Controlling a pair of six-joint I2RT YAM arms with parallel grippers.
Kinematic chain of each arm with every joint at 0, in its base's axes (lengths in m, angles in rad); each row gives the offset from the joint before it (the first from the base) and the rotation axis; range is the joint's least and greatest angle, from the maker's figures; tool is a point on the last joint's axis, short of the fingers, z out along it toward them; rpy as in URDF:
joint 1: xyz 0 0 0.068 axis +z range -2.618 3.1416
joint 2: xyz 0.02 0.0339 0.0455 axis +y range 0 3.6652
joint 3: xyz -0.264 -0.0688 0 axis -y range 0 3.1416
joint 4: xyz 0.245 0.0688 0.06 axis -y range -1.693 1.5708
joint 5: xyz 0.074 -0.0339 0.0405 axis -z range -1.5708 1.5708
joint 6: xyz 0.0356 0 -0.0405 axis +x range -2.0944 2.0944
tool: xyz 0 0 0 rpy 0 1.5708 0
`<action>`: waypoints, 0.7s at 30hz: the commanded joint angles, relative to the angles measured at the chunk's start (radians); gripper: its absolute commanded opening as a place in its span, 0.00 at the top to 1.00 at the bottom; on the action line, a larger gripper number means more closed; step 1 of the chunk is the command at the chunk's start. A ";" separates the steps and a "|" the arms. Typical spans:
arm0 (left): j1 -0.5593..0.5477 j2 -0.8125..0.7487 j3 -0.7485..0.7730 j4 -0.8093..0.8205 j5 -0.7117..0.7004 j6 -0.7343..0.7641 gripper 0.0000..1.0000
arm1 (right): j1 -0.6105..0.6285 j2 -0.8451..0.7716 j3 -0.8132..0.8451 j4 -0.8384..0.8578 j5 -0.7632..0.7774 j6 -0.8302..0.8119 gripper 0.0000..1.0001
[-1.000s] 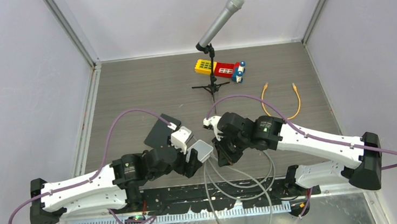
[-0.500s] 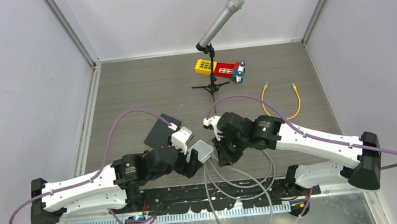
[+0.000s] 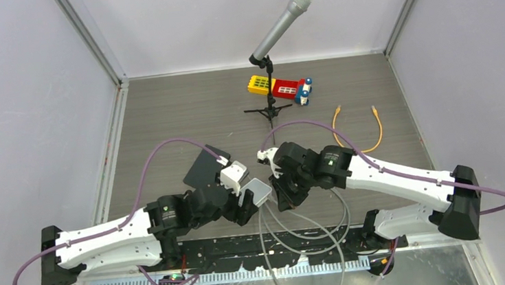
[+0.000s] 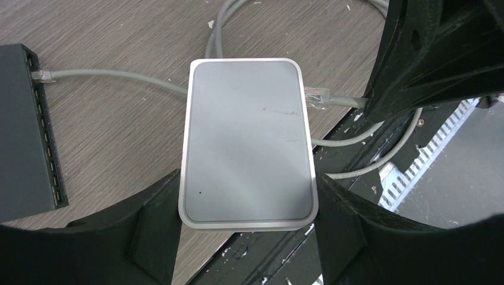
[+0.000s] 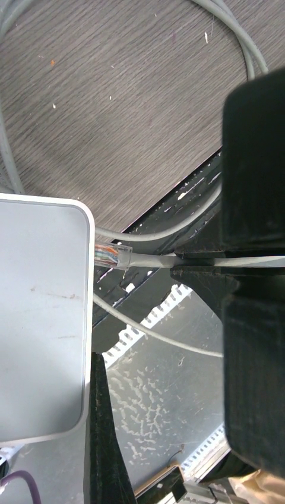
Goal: Insert the plug into the switch port
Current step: Insert the connector into the switch port.
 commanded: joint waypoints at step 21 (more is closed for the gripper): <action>-0.017 0.033 0.024 0.161 0.134 0.006 1.00 | -0.024 0.064 0.054 0.140 0.170 0.054 0.99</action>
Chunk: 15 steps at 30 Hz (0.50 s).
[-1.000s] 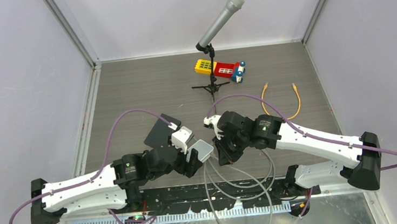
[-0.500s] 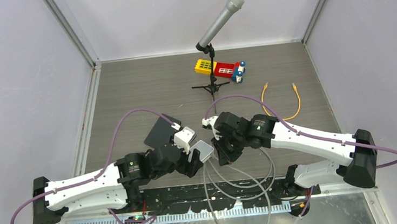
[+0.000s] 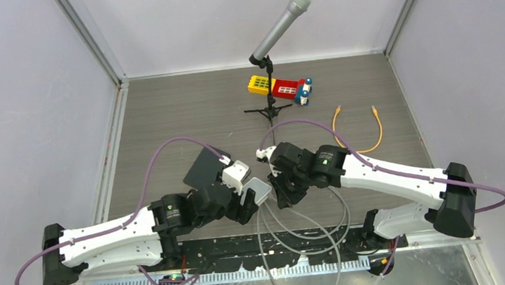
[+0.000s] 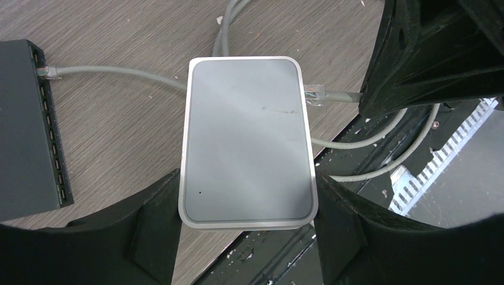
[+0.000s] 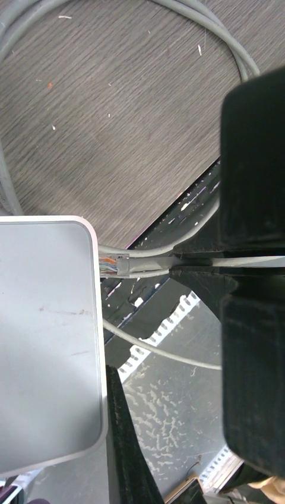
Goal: Insert the plug into the switch port
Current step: Insert the connector into the switch port.
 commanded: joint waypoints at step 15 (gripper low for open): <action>-0.035 0.037 0.027 0.164 0.151 0.008 1.00 | -0.020 0.043 0.073 0.169 0.179 0.070 0.99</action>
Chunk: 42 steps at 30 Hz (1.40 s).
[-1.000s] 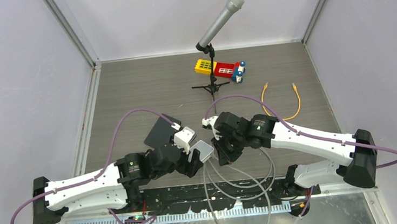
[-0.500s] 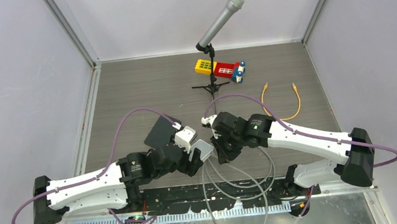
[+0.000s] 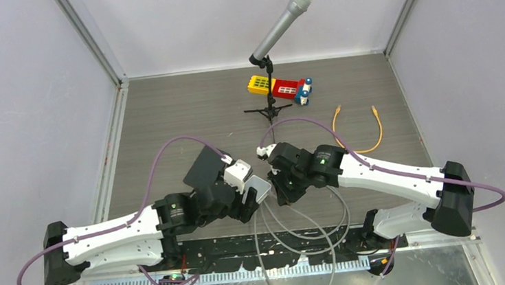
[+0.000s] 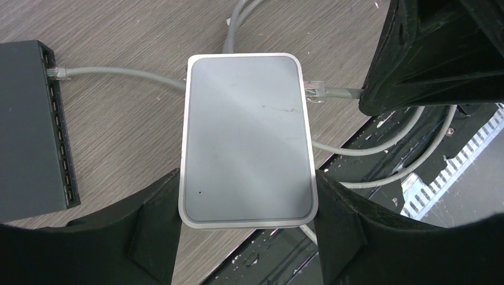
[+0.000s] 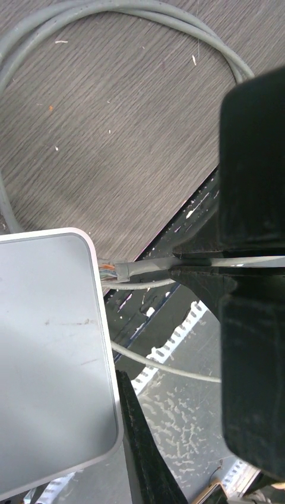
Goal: Insert the plug into the switch port
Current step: Insert the connector into the switch port.
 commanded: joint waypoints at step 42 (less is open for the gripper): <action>-0.091 0.066 0.035 0.233 0.213 0.025 1.00 | -0.020 0.075 0.094 0.347 0.084 0.080 0.99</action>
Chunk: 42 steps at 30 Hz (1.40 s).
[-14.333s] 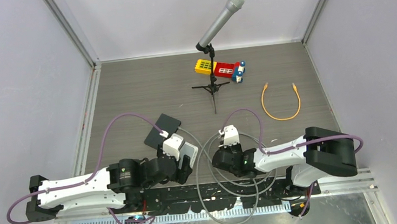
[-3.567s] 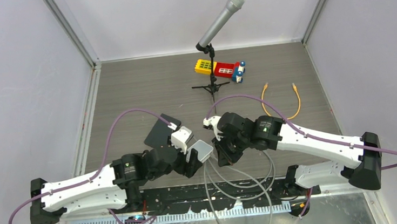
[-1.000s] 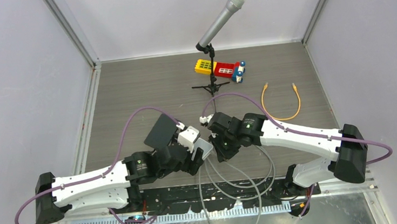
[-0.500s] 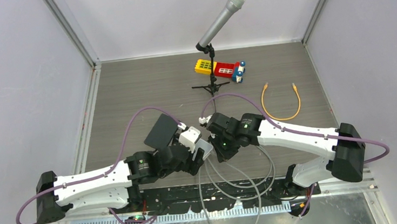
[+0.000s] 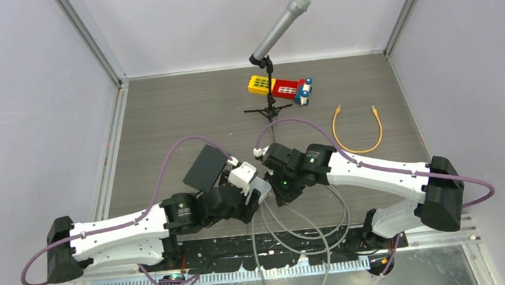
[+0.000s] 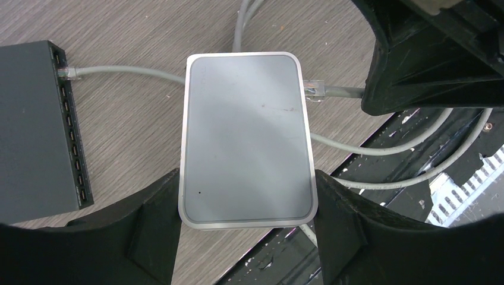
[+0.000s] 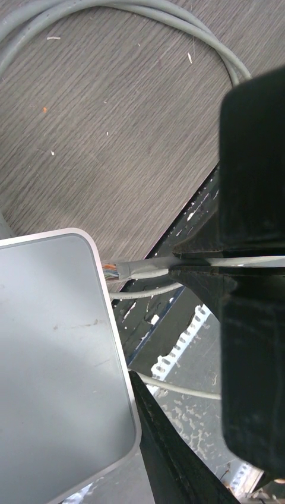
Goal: Insert the plug into the switch port
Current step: Insert the connector into the switch port.
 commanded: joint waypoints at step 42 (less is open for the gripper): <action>-0.097 -0.083 0.013 0.214 0.335 0.051 1.00 | -0.106 -0.102 0.002 0.321 -0.031 -0.229 0.99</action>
